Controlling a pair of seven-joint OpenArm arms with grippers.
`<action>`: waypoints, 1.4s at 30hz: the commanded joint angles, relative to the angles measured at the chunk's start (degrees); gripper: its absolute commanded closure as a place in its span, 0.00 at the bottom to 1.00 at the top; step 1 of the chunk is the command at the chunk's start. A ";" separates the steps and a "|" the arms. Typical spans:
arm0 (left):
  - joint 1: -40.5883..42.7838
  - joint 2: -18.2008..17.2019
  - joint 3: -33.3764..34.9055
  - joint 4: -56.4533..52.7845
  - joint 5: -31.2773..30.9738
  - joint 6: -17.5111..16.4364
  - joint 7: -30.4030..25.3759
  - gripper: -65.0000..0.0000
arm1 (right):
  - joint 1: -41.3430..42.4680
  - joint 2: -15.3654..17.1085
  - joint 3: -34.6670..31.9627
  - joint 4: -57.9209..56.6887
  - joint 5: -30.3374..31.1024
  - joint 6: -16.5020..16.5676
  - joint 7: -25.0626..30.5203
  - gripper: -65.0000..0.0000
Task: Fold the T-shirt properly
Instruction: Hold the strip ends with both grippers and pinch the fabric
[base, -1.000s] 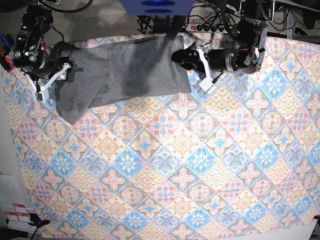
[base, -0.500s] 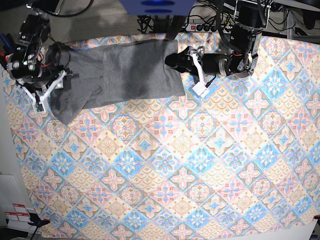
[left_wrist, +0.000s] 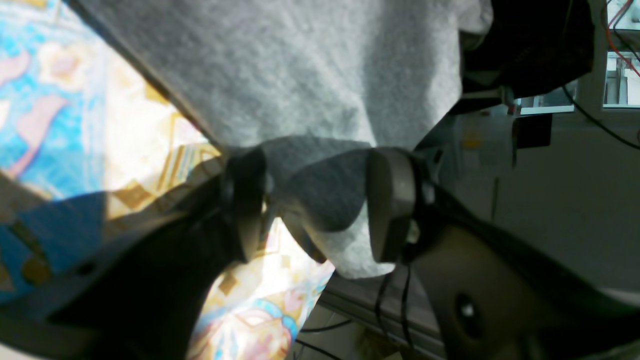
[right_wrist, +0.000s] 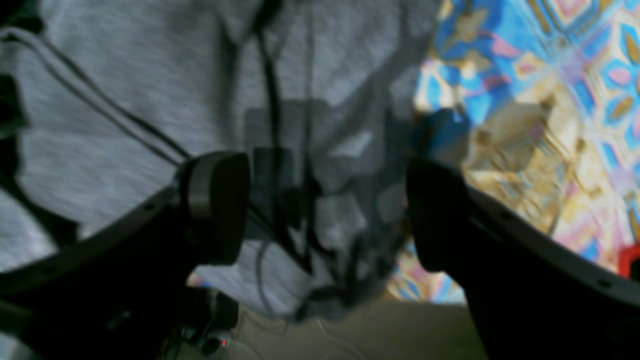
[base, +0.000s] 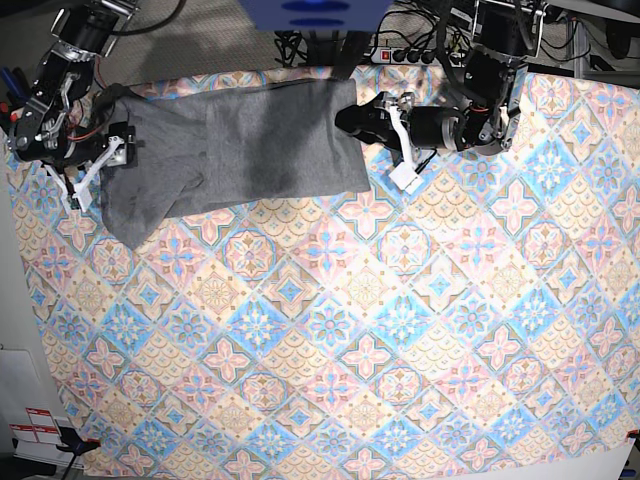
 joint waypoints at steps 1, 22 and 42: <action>-0.40 -0.19 -0.09 0.61 -0.40 -0.12 -0.08 0.51 | 0.73 0.90 0.52 0.88 0.47 0.10 0.51 0.26; -0.40 -0.28 -0.18 0.61 -0.40 -0.12 0.10 0.51 | 8.55 4.94 7.11 -21.71 0.47 3.23 7.98 0.26; -0.58 -0.28 -0.09 0.61 -0.40 -0.12 -0.08 0.52 | 5.92 3.89 3.42 -21.18 0.83 3.23 0.77 0.26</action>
